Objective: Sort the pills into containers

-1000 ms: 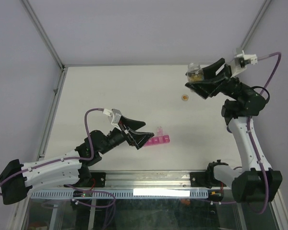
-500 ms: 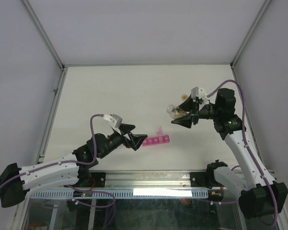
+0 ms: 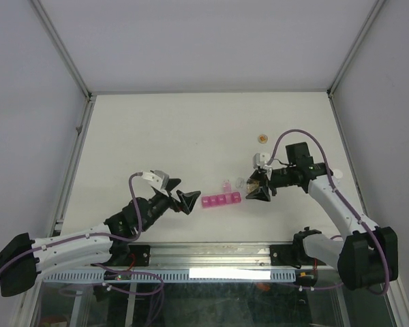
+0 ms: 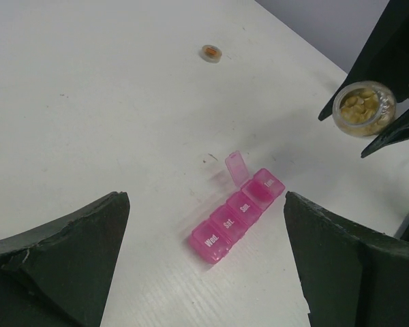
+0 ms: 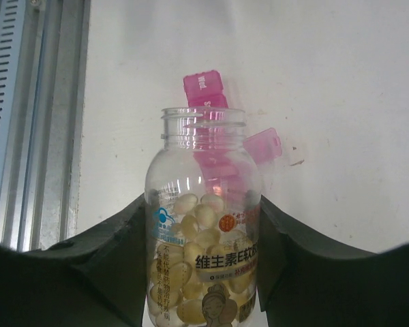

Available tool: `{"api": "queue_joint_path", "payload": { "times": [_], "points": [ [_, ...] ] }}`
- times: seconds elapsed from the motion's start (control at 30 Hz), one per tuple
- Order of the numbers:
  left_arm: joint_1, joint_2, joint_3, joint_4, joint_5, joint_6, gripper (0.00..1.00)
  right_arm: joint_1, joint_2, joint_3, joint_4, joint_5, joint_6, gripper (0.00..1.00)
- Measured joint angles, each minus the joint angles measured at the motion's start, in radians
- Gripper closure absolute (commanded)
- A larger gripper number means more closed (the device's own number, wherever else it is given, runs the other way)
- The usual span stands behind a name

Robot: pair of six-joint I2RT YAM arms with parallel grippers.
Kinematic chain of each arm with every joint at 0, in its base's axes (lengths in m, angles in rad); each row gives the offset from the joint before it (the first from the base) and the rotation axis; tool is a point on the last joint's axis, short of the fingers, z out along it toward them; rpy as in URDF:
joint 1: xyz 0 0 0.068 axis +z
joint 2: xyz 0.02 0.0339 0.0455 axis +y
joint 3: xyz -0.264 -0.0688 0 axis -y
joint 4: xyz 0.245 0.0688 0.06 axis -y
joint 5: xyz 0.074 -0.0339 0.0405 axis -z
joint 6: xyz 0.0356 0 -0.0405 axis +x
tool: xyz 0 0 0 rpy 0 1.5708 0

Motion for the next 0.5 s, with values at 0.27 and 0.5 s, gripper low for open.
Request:
{"api": "queue_joint_path", "payload": {
  "times": [0.27,0.5],
  "points": [
    [0.0,0.0,-0.042,0.084,-0.032,0.046,0.01,0.05,0.085,-0.011,0.002,0.105,-0.075,0.94],
    [0.0,0.021,-0.055,0.131,-0.06,0.08,0.01,0.114,0.14,-0.019,0.047,0.204,-0.069,0.94]
  ]
}}
